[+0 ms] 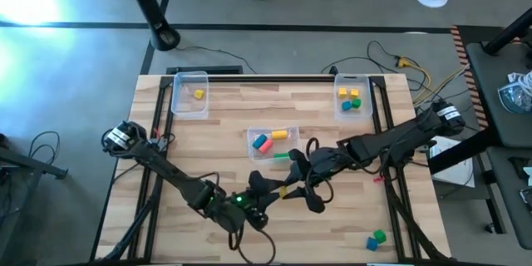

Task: Sort blocks by size
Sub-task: Put the yellow triangle block into the left transparent bin

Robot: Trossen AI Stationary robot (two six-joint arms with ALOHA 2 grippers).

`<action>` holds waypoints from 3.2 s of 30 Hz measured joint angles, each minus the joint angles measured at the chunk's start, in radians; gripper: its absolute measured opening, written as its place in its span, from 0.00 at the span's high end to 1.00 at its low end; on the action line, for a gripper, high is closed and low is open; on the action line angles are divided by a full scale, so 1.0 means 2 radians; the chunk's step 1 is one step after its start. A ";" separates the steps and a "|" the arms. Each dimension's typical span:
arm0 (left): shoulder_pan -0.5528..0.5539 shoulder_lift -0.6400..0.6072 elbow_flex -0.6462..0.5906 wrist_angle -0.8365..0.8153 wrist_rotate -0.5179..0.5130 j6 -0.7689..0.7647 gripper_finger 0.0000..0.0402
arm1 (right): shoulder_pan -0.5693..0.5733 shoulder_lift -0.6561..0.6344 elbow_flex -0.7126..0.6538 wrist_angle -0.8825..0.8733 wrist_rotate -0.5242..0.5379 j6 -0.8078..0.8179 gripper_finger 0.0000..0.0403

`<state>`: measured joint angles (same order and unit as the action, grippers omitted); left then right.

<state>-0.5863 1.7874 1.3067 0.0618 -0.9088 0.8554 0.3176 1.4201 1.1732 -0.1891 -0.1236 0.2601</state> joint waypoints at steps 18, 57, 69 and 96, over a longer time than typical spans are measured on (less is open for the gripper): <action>-0.008 0.034 0.054 -0.017 -0.035 0.065 0.49 | -0.001 -0.003 -0.001 0.022 -0.006 -0.017 0.68; 0.337 -0.258 -0.043 -0.659 0.109 -0.534 0.59 | 0.219 -0.025 -0.091 -0.100 0.206 0.180 0.44; 0.747 -0.223 -0.160 -0.487 0.357 -0.394 0.59 | 0.237 -0.041 -0.055 -0.115 0.231 0.170 0.36; 0.802 -0.001 -0.070 -0.498 0.371 -0.428 0.59 | 0.152 -0.034 -0.046 -0.112 0.298 0.067 0.29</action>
<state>1.0172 1.7862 1.1667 -0.9346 -0.1659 -0.0007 0.6209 1.3520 1.0806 -0.4124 0.4724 0.3931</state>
